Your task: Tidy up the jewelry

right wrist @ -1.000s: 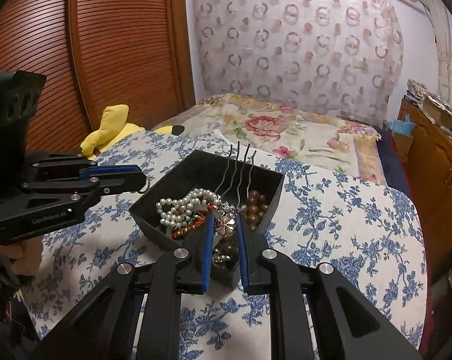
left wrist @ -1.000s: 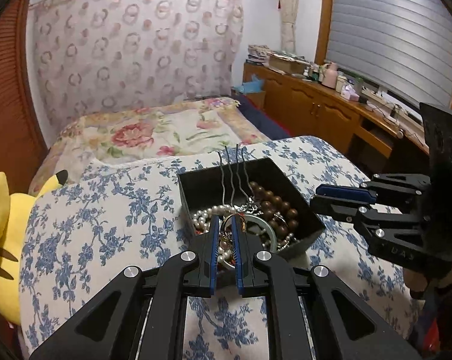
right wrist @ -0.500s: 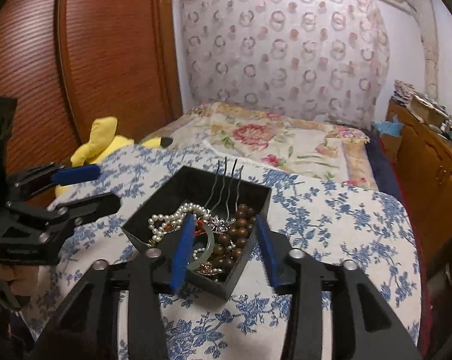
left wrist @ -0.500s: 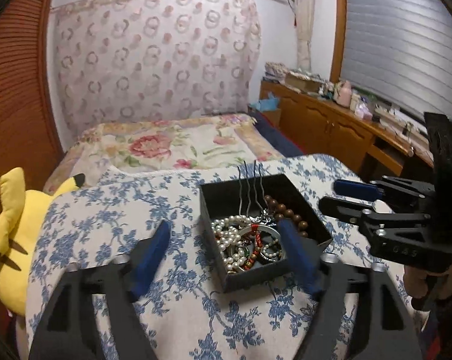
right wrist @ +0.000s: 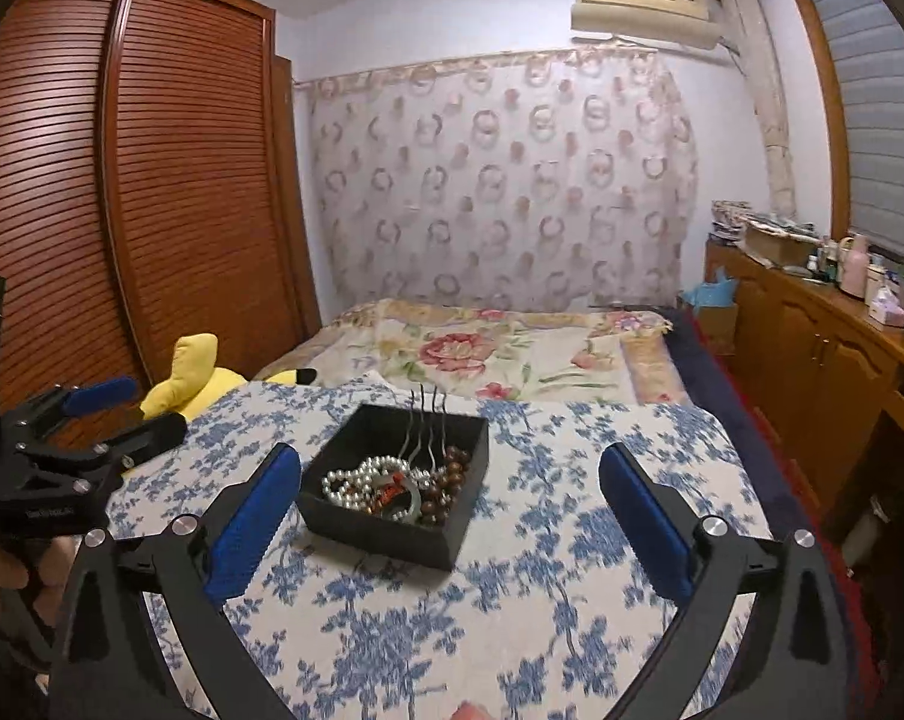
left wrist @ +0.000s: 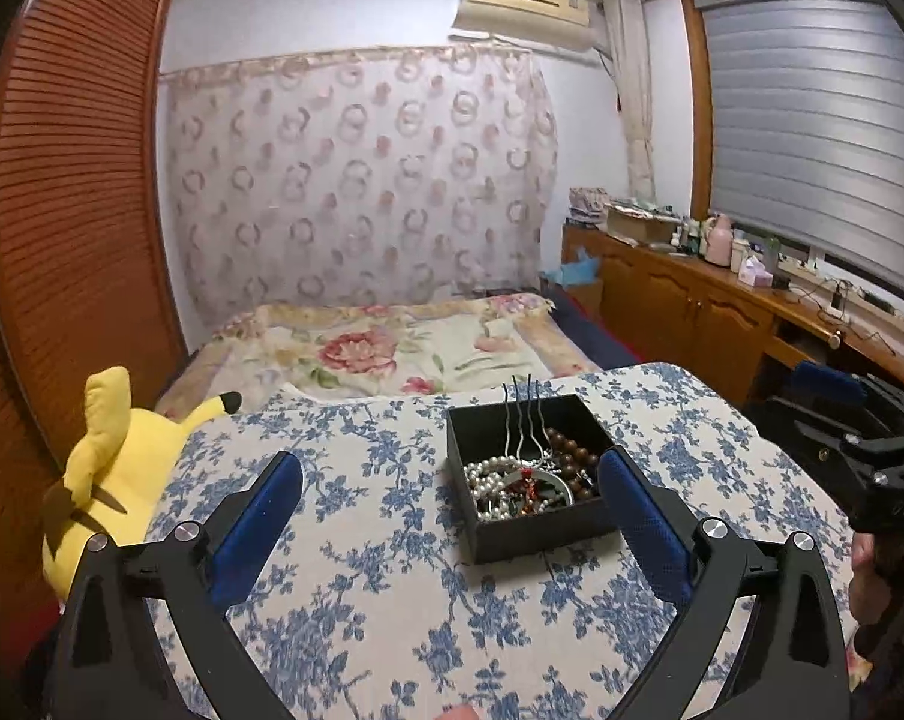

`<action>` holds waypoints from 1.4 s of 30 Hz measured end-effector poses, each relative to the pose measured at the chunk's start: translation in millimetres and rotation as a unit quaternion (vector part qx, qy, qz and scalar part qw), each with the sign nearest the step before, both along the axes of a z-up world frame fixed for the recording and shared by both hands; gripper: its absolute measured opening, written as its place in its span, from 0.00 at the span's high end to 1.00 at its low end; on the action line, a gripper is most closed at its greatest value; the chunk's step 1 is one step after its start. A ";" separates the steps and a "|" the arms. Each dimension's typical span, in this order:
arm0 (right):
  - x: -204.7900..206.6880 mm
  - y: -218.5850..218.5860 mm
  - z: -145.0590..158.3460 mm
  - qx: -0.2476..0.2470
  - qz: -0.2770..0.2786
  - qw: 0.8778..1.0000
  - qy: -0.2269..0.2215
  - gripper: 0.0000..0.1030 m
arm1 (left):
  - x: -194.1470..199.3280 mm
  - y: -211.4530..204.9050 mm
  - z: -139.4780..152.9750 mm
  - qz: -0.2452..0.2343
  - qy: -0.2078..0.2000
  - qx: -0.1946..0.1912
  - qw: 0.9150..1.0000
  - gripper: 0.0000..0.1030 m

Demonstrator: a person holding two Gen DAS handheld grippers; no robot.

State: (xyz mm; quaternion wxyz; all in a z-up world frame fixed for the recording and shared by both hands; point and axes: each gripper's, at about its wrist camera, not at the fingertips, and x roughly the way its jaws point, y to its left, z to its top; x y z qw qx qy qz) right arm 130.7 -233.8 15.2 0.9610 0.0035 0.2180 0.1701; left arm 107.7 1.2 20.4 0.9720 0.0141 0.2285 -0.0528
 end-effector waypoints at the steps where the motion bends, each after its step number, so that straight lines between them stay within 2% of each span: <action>1: -4.7 -1.2 -1.8 0.002 -0.003 1.000 0.001 0.02 | -5.4 1.2 -0.6 0.002 0.001 -0.006 1.000 0.07; 12: -41.3 -7.5 -21.8 0.005 -0.030 0.999 0.013 0.02 | -43.2 8.2 -13.3 0.025 0.014 -0.007 1.000 0.07; 42: -45.2 -4.9 -25.3 0.004 -0.037 0.999 0.010 0.02 | -50.9 7.1 -25.5 0.027 0.019 0.000 0.999 0.07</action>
